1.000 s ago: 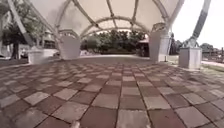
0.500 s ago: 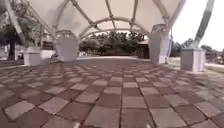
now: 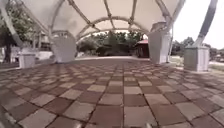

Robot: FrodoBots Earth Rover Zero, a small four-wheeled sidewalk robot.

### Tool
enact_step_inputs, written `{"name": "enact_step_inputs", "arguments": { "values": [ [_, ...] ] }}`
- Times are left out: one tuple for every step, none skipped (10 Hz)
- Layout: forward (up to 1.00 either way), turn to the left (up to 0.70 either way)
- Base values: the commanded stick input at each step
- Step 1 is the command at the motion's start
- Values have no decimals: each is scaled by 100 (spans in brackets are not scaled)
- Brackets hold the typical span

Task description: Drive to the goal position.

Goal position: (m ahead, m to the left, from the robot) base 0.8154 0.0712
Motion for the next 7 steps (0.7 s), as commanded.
{"name": "enact_step_inputs", "arguments": {
  "values": [
    [70, 0],
    [70, 15],
    [70, 27],
    [70, 27],
    [70, 27],
    [70, 19],
    [70, 4]
  ]
}}
